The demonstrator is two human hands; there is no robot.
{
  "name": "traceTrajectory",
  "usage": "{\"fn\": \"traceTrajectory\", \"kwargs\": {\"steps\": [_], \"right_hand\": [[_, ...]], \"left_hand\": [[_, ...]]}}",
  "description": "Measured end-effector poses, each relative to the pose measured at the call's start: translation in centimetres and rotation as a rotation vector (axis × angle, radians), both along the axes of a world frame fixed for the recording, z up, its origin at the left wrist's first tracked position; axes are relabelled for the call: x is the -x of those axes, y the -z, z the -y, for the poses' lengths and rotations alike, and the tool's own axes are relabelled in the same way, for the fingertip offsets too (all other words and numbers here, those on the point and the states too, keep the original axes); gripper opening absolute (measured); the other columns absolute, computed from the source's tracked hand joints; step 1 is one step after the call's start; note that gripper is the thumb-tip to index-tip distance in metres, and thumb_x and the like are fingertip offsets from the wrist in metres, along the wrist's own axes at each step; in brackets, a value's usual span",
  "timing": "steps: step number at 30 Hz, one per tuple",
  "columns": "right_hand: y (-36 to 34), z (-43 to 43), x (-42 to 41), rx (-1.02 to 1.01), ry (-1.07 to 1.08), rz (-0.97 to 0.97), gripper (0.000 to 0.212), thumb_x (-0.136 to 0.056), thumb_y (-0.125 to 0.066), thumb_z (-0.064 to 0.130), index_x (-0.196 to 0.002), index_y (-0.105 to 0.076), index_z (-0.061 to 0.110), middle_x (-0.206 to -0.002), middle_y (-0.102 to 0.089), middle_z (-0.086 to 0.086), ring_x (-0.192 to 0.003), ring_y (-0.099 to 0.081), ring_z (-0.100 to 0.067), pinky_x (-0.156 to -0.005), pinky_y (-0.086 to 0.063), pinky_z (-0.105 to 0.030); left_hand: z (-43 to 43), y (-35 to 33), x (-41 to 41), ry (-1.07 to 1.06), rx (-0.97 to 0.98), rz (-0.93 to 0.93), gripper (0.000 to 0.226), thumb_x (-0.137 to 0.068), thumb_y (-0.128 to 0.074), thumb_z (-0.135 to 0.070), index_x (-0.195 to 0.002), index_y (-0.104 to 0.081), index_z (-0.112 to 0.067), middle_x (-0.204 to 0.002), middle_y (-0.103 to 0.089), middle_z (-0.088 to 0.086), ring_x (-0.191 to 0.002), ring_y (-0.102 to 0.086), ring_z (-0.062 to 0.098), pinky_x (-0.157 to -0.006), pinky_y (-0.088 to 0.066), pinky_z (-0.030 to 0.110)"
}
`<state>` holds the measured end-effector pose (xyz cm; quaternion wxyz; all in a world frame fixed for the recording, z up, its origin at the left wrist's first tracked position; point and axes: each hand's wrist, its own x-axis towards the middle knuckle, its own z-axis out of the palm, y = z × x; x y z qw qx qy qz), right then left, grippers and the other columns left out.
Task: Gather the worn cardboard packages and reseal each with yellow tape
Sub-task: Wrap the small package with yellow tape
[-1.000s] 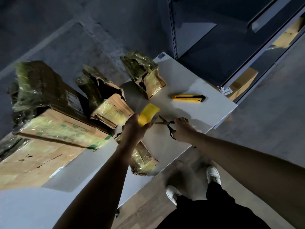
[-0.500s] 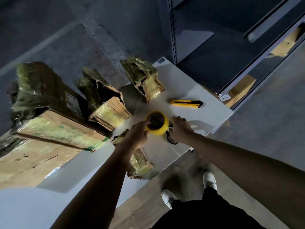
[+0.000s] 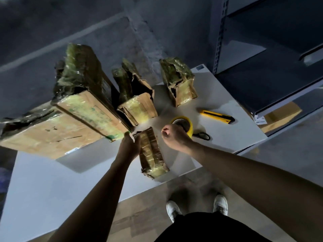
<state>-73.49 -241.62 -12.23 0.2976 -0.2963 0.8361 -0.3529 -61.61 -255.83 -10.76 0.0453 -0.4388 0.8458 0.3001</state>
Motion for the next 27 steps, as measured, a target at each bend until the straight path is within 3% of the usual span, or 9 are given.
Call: {"fn": "traceTrajectory", "kwargs": {"steps": [3, 5, 8, 10, 12, 16, 21, 23, 27], "right_hand": [[0.1, 0.9, -1.1, 0.024, 0.014, 0.087, 0.011, -0.096, -0.053, 0.016, -0.086, -0.056, 0.017, -0.084, -0.055, -0.006, -0.08, -0.049, -0.018, -0.076, -0.04, -0.03], [0.5, 1.5, -1.7, 0.061, 0.072, 0.21, 0.02, -0.096, -0.052, 0.013, -0.078, -0.057, 0.004, -0.079, -0.06, -0.012, -0.075, -0.053, -0.019, -0.071, -0.045, -0.033], [0.6, 2.5, -2.7, 0.092, 0.138, 0.295, 0.03, -0.098, -0.051, 0.017, -0.117, -0.064, -0.003, -0.113, -0.069, -0.019, -0.086, -0.062, -0.021, -0.066, -0.047, -0.027], [0.6, 3.1, -3.3, 0.092, 0.184, 0.329, 0.041, -0.1, -0.051, 0.021, -0.134, -0.056, -0.001, -0.125, -0.064, -0.015, -0.1, -0.064, -0.023, -0.073, -0.049, -0.028], [1.1, 3.7, -3.4, 0.084, 0.216, 0.36, 0.039, -0.1, -0.05, 0.024, -0.127, -0.059, -0.003, -0.118, -0.067, -0.015, -0.104, -0.066, -0.028, -0.075, -0.05, -0.032], [1.6, 4.6, -4.0, 0.043, 0.228, 0.378, 0.036, -0.1, -0.051, 0.034, -0.107, -0.066, 0.002, -0.1, -0.07, -0.015, -0.087, -0.067, -0.024, -0.065, -0.041, -0.03], [2.4, 5.5, -4.5, 0.005, 0.269, 0.323, 0.037, -0.097, -0.055, 0.042, -0.077, -0.061, 0.012, -0.071, -0.059, -0.004, -0.063, -0.058, -0.018, -0.052, -0.037, -0.028], [2.6, 5.9, -4.4, -0.005, 0.312, 0.284, 0.039, -0.098, -0.056, 0.039, -0.077, -0.061, 0.007, -0.071, -0.059, -0.007, -0.063, -0.057, -0.02, -0.052, -0.037, -0.029], [3.0, 6.4, -4.4, -0.076, 0.374, 0.191, 0.047, -0.1, -0.054, 0.037, -0.062, -0.049, 0.01, -0.06, -0.048, -0.002, -0.051, -0.046, -0.013, -0.038, -0.027, -0.017]], "left_hand": [[0.0, 0.9, -1.1, -0.07, -0.068, 0.126, 0.065, -0.104, -0.035, -0.049, -0.135, -0.047, 0.007, -0.137, -0.052, 0.027, -0.124, -0.053, 0.039, -0.097, -0.042, 0.039], [0.1, 1.5, -1.2, -0.066, -0.118, 0.106, 0.062, -0.104, -0.034, -0.049, -0.109, -0.063, 0.005, -0.115, -0.065, 0.024, -0.106, -0.061, 0.035, -0.083, -0.044, 0.036], [-0.2, 2.0, -1.2, -0.098, -0.198, 0.023, 0.052, -0.106, -0.036, -0.041, -0.082, -0.059, -0.002, -0.082, -0.062, 0.011, -0.075, -0.057, 0.024, -0.06, -0.037, 0.031], [-0.3, 2.0, -1.2, -0.091, -0.186, 0.007, 0.044, -0.106, -0.038, -0.04, -0.087, -0.056, -0.005, -0.077, -0.058, 0.007, -0.065, -0.05, 0.015, -0.054, -0.033, 0.028], [-0.2, 2.3, -1.3, -0.06, -0.183, -0.015, 0.042, -0.104, -0.041, -0.042, -0.089, -0.056, -0.006, -0.074, -0.057, 0.004, -0.064, -0.05, 0.014, -0.052, -0.033, 0.026], [0.6, 2.6, -1.3, -0.026, -0.272, -0.028, 0.051, -0.102, -0.044, -0.047, -0.099, -0.066, -0.002, -0.085, -0.066, 0.013, -0.066, -0.054, 0.02, -0.055, -0.037, 0.03], [1.3, 2.3, -0.9, 0.141, -0.284, 0.024, 0.046, -0.106, -0.033, -0.041, -0.123, -0.058, -0.006, -0.108, -0.065, 0.017, -0.081, -0.058, 0.021, -0.06, -0.04, 0.028], [1.8, 2.2, -1.0, 0.198, -0.279, 0.022, 0.044, -0.107, -0.032, -0.039, -0.129, -0.053, -0.007, -0.113, -0.064, 0.019, -0.09, -0.06, 0.025, -0.067, -0.044, 0.031], [2.6, 2.0, -1.5, 0.241, -0.277, 0.013, 0.04, -0.107, -0.034, -0.034, -0.122, -0.055, -0.004, -0.109, -0.065, 0.018, -0.093, -0.061, 0.029, -0.073, -0.043, 0.034]]}}
